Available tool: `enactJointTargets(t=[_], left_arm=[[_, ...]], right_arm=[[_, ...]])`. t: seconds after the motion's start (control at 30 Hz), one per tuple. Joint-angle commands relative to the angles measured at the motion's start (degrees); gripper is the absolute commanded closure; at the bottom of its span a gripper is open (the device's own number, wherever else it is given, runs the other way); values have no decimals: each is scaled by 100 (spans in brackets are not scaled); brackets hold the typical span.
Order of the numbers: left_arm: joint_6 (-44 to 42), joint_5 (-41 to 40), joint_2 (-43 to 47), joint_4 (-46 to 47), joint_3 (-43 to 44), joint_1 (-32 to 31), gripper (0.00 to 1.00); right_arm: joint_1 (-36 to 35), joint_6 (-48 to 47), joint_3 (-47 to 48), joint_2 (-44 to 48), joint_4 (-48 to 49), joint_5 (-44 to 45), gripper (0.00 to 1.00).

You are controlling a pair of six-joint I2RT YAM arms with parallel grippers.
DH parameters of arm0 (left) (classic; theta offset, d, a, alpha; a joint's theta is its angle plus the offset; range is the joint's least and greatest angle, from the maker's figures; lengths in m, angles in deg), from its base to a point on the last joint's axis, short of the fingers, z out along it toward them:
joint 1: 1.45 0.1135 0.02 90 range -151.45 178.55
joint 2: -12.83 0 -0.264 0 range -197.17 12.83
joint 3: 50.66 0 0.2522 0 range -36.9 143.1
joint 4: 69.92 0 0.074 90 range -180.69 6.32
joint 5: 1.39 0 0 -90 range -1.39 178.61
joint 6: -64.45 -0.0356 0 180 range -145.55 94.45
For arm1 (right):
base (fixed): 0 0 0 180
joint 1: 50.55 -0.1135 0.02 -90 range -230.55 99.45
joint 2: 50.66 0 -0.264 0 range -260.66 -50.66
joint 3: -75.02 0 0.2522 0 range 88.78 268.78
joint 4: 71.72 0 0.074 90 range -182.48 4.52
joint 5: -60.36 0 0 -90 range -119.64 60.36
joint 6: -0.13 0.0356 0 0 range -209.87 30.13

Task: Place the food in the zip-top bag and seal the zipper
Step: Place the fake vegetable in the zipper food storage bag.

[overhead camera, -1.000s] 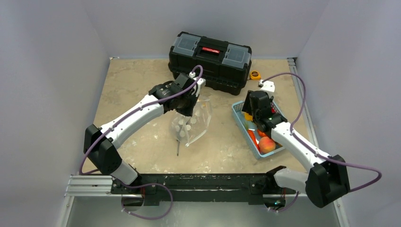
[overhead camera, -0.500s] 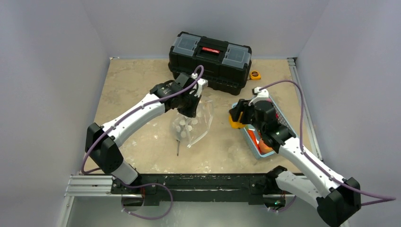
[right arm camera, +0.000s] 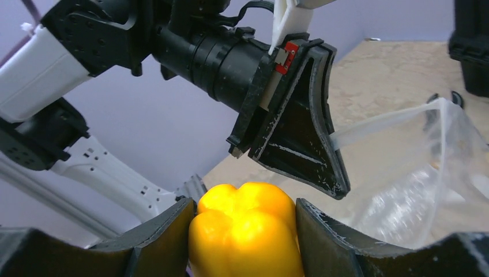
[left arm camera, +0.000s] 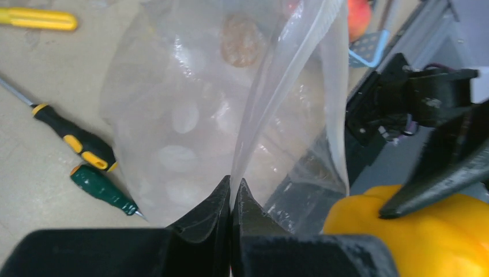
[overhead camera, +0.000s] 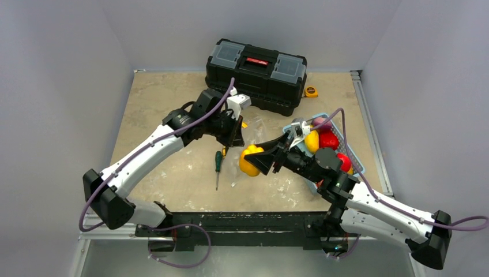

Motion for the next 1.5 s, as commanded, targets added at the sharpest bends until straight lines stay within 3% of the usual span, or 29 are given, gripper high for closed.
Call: enactJointTargets(t=[0.0,0.27,0.47,0.7,0.8,1.03,1.2,1.33,1.47], left_arm=[[146,1433,316,697,-228,47,100],[317,1898,6,730,-198,48,100],[346,2143,-25,774,-206,57,100],[363,2097,-60,760,-196,109,100],[378,2088,-85,760,-198,117,100],[443,2080,-183,764,-190,118,100],[461,2127,-218,837,-230,96,100],[458,2289,-242,910,-259,51,100],[478,2531,-292,1001,-269,-6,100]], right_arm=[[-207,-199,202,-5,830,70,100],[-263,-766,-32,-138,1765,291,100],[-279,-1447,-93,-373,1221,533,100],[-420,-1262,-879,205,808,1166,100],[-429,-899,-1092,315,693,1625,100],[-473,689,-660,-547,321,2377,100],[-469,2448,-456,-1029,-528,3391,100],[-473,3013,-1010,-623,19,3986,100],[-473,3555,-1102,-386,-158,4347,100]])
